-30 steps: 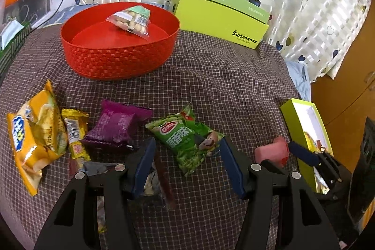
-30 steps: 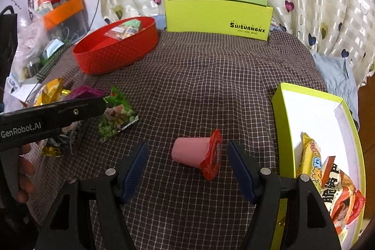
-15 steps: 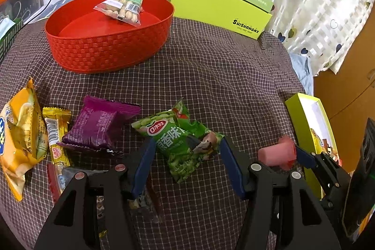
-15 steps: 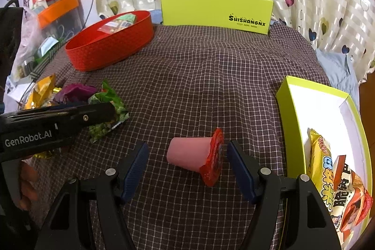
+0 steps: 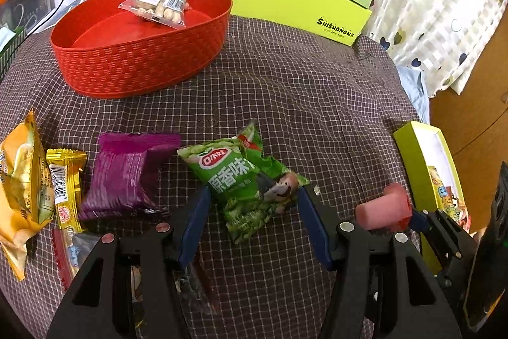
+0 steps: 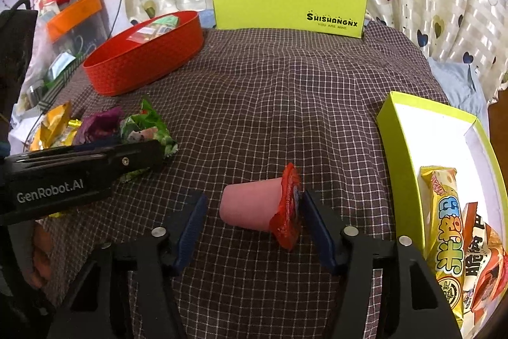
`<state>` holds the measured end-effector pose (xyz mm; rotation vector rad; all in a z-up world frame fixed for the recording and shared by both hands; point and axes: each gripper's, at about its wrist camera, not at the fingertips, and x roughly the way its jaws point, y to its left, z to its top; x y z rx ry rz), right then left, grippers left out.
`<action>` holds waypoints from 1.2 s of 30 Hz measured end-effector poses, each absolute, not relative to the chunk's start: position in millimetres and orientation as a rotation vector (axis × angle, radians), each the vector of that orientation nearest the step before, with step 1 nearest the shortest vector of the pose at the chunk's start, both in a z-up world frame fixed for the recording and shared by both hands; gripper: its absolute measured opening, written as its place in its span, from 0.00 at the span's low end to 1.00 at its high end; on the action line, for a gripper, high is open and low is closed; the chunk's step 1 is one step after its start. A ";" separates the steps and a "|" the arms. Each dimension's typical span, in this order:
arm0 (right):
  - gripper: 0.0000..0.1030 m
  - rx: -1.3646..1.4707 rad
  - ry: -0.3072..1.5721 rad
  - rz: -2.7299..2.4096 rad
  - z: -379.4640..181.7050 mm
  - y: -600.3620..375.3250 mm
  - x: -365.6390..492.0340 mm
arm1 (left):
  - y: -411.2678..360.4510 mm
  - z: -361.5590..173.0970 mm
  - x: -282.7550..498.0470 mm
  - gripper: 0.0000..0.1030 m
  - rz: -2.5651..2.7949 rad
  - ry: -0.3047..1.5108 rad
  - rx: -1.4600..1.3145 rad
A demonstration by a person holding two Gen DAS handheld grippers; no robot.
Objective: Organize snacks
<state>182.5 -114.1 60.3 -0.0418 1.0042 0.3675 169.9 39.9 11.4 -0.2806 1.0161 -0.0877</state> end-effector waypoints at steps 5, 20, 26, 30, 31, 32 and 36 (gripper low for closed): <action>0.49 -0.032 1.002 0.366 60.4 -116.2 182.1 | 38.5 8.2 171.5 0.57 -0.078 1.022 -0.278; 0.46 -0.013 0.989 0.365 62.0 -117.8 178.0 | 36.8 6.7 173.0 0.32 -0.067 1.006 -0.267; 0.44 -0.009 0.981 0.365 64.1 -118.9 176.2 | 37.5 7.5 170.2 0.23 -0.083 0.996 -0.264; 0.44 -0.003 0.979 0.368 64.4 -119.7 174.9 | 40.4 12.8 164.4 0.22 -0.085 0.980 -0.256; 0.44 0.000 0.978 0.368 64.5 -119.9 174.8 | 41.0 14.4 163.3 0.22 -0.087 0.977 -0.257; 0.43 0.002 0.976 0.368 64.9 -120.2 174.4 | 41.4 16.1 162.1 0.22 -0.090 0.974 -0.255; 0.43 0.003 0.973 0.370 65.0 -120.3 173.8 | 40.7 20.0 160.3 0.22 -0.104 0.969 -0.240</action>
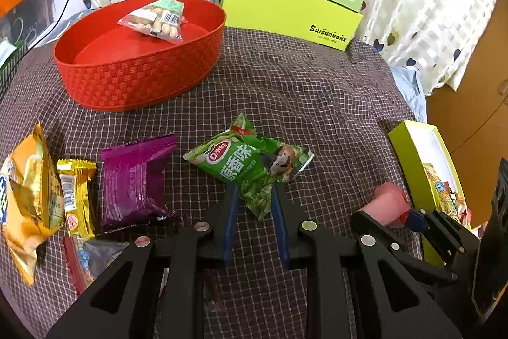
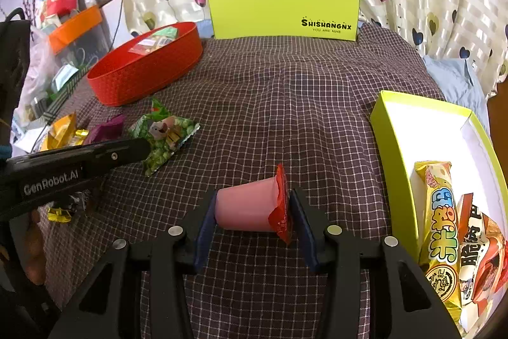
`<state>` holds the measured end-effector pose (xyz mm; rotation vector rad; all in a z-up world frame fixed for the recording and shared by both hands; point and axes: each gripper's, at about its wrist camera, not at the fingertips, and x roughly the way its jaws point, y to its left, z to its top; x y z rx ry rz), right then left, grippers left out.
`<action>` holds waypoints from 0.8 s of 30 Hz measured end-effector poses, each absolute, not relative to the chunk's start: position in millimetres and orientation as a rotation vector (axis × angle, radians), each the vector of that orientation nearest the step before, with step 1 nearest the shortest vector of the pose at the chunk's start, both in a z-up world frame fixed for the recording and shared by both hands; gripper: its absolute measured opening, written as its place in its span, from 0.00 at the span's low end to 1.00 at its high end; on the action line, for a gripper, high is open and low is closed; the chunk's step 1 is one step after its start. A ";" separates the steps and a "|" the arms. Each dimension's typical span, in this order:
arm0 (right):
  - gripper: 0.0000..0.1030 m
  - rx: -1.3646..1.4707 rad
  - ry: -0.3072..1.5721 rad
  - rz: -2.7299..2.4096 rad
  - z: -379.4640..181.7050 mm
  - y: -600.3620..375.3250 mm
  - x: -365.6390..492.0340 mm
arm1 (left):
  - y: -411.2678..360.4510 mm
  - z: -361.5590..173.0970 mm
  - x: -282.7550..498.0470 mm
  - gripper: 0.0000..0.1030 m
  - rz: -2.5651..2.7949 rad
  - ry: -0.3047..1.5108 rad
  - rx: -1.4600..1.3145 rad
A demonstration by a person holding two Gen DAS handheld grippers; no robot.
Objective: Organize snacks
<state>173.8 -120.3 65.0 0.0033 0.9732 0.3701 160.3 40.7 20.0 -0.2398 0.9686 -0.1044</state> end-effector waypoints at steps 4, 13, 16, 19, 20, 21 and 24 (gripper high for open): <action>0.43 0.009 0.974 0.370 64.8 -121.1 174.0 | 44.8 19.2 167.4 0.32 -0.097 0.976 -0.274; 0.43 0.023 0.975 0.374 64.7 -122.5 173.6 | 53.7 19.7 183.7 0.65 -0.035 0.972 -0.392; 0.43 0.027 0.975 0.376 64.7 -122.9 173.7 | 53.8 14.4 193.2 0.65 -0.018 1.002 -0.417; 0.43 0.027 0.975 0.377 64.7 -122.9 173.8 | 48.8 11.9 199.2 0.65 -0.013 1.019 -0.411; 0.43 0.028 0.975 0.377 64.7 -123.0 173.8 | 47.6 11.5 200.9 0.65 -0.011 1.023 -0.412; 0.43 0.029 0.975 0.378 64.7 -123.3 173.8 | 46.2 10.8 203.2 0.65 -0.009 1.030 -0.412; 0.43 0.033 0.974 0.379 64.9 -123.4 173.7 | 40.5 8.9 209.6 0.65 0.000 1.038 -0.401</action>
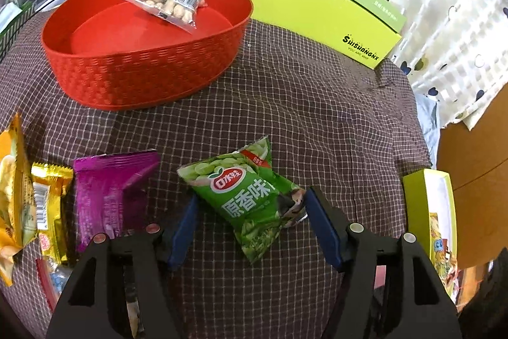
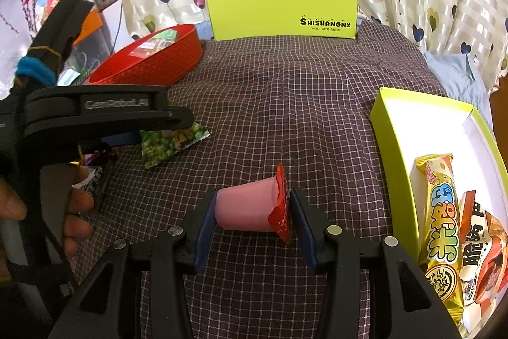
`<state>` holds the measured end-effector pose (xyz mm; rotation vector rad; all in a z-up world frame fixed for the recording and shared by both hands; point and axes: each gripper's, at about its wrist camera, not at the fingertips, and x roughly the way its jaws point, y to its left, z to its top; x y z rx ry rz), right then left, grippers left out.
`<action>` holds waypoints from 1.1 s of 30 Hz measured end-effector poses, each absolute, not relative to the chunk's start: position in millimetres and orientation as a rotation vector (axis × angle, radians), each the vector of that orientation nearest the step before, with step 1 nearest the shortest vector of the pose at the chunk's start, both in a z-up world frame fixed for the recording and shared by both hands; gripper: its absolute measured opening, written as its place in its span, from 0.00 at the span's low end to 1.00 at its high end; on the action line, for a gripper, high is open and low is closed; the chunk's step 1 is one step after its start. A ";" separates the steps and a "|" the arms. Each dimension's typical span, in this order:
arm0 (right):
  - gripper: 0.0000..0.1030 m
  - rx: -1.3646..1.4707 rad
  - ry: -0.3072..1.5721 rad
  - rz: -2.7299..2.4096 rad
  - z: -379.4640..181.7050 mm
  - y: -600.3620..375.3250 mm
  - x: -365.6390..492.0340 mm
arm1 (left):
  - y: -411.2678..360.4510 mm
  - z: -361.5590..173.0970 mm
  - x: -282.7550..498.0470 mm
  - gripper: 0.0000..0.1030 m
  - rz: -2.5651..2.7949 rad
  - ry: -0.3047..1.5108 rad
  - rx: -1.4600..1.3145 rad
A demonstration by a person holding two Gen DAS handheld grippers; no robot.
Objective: Organize snacks
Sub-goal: 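Hold the jelly cup in the right tool while the left tool moves over the green pea snack bag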
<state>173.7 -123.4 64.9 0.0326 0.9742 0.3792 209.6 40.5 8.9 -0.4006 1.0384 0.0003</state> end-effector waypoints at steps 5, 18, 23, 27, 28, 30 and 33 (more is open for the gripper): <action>0.43 0.033 0.973 0.382 65.1 -124.0 173.2 | 34.1 7.1 214.8 0.65 0.015 1.028 -0.374; 0.42 0.033 0.964 0.377 67.7 -122.4 170.7 | 37.5 8.9 207.7 0.53 0.004 0.997 -0.360; 0.41 0.030 0.957 0.373 70.2 -123.3 169.2 | 36.0 10.4 202.7 0.53 -0.006 0.993 -0.340; 0.41 0.029 0.956 0.372 70.5 -122.8 169.8 | 33.9 12.2 199.3 0.53 -0.014 0.990 -0.322; 0.41 0.029 0.955 0.372 70.1 -122.8 170.0 | 33.5 12.8 198.5 0.52 -0.015 0.990 -0.320; 0.41 0.029 0.954 0.373 69.9 -123.2 169.5 | 33.1 13.9 195.5 0.52 -0.023 0.988 -0.319; 0.40 0.035 0.947 0.371 71.0 -124.6 167.9 | 32.4 16.7 191.8 0.51 -0.023 0.982 -0.310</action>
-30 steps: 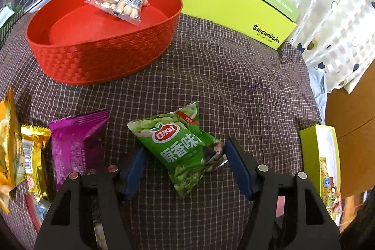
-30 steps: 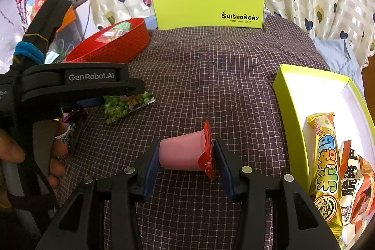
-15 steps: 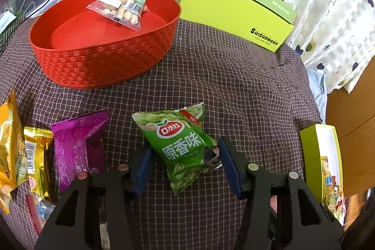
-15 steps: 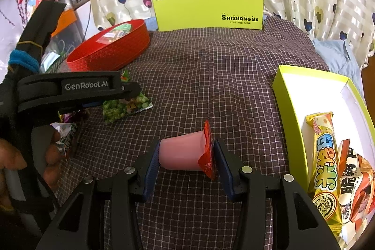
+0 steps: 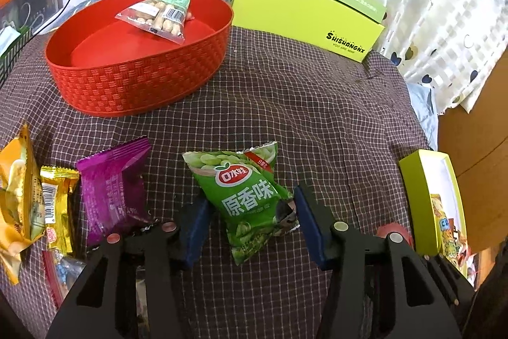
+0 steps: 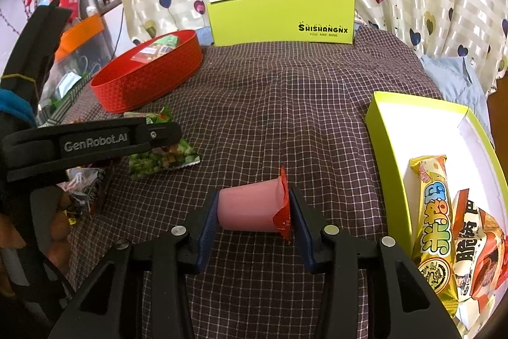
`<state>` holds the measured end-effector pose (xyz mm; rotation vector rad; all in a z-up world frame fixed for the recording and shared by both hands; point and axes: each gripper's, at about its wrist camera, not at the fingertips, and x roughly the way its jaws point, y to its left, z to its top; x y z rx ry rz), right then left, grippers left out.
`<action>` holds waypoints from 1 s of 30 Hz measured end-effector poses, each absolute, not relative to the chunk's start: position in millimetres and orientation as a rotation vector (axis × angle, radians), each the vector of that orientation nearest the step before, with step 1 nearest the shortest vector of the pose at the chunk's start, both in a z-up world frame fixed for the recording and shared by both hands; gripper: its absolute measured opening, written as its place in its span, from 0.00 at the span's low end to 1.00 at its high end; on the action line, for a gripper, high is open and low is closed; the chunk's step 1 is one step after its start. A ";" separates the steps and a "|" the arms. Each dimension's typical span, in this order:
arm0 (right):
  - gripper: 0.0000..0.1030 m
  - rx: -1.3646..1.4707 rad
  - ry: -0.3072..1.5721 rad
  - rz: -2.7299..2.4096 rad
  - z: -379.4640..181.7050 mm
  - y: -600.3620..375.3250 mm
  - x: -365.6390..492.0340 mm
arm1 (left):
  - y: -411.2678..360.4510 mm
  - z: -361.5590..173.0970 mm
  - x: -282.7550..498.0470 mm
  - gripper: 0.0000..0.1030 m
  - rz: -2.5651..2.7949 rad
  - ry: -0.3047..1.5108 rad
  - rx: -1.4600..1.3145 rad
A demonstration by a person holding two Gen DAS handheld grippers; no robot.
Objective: Organize snacks
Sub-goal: 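Hold the jelly cup in the right tool while the left tool moves over the green pea snack bag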
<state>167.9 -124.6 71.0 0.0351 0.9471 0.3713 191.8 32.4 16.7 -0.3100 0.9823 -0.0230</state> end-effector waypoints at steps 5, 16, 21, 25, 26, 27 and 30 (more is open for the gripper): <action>0.40 0.043 0.945 0.370 72.3 -124.8 165.7 | 31.1 18.7 184.8 0.51 -0.038 0.978 -0.306; 0.40 0.057 0.929 0.375 77.1 -125.9 158.7 | 31.4 23.9 172.8 0.51 -0.053 0.967 -0.309; 0.40 0.055 0.923 0.376 80.0 -125.2 155.2 | 29.4 29.6 167.1 0.51 -0.061 0.956 -0.292; 0.40 0.056 0.907 0.375 86.4 -126.2 150.9 | 29.2 31.5 162.0 0.51 -0.066 0.954 -0.291; 0.40 0.056 0.903 0.374 88.1 -126.6 149.9 | 28.9 32.4 160.5 0.51 -0.066 0.953 -0.290; 0.40 0.056 0.899 0.371 90.0 -127.2 148.6 | 28.6 33.1 159.4 0.51 -0.067 0.952 -0.289; 0.40 0.058 0.892 0.368 94.2 -128.7 145.3 | 27.3 36.9 155.3 0.51 -0.075 0.944 -0.286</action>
